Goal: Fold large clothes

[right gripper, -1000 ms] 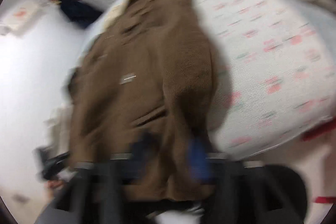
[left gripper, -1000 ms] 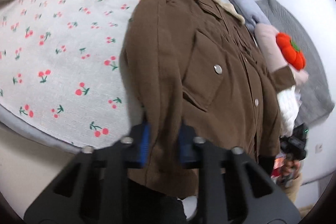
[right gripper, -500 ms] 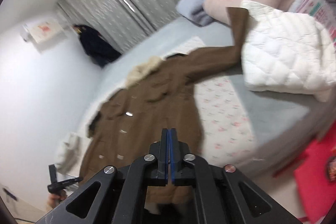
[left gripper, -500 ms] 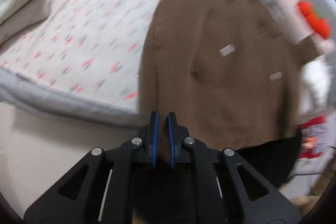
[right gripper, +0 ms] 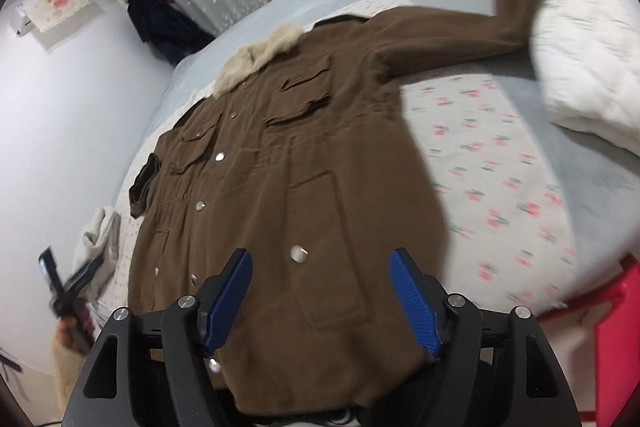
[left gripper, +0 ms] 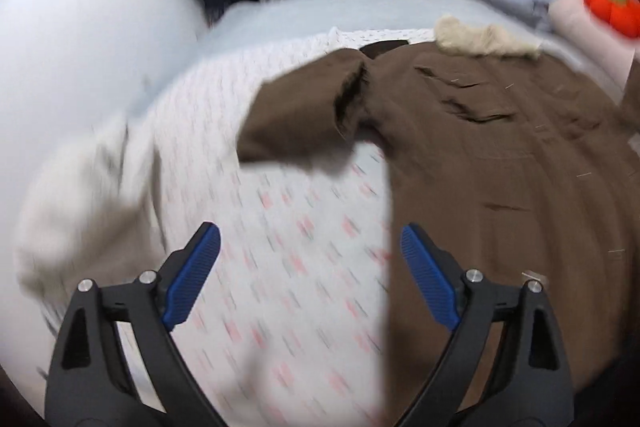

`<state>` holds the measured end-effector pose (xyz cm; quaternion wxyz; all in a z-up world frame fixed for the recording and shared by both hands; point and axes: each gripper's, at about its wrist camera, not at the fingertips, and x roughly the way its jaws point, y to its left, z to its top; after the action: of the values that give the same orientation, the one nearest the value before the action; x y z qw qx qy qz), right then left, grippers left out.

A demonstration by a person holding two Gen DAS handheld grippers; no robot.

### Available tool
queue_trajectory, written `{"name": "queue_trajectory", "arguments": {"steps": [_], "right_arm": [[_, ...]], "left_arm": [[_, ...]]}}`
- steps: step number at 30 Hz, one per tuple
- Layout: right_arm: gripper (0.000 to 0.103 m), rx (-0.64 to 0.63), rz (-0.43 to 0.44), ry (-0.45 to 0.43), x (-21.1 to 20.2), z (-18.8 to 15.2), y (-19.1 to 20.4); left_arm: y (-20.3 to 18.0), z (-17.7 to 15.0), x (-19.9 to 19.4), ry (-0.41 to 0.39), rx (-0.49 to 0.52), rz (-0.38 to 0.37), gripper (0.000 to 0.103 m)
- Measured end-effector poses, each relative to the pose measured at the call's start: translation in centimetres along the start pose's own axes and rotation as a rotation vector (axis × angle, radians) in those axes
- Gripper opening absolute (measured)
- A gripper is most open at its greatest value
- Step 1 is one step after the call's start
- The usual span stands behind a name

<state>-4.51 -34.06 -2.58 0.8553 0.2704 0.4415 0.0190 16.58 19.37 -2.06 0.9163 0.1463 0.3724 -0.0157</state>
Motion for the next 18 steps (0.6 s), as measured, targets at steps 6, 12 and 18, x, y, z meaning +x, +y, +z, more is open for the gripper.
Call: {"name": "queue_trajectory", "arguments": {"steps": [6, 12, 18], "right_arm": [[0.074, -0.029, -0.02, 0.051, 4.6, 2.3, 2.4], [0.074, -0.029, -0.05, 0.071, 7.7, 4.9, 2.6], [0.074, -0.025, -0.078, 0.077, 9.3, 6.8, 2.0]], "left_arm": [[-1.9, 2.7, 9.6, 0.038, 0.255, 0.134, 0.092], [-2.0, 5.2, 14.3, 0.042, 0.305, 0.146, 0.068], [4.3, 10.1, 12.3, -0.029, 0.019, 0.014, 0.01]]}}
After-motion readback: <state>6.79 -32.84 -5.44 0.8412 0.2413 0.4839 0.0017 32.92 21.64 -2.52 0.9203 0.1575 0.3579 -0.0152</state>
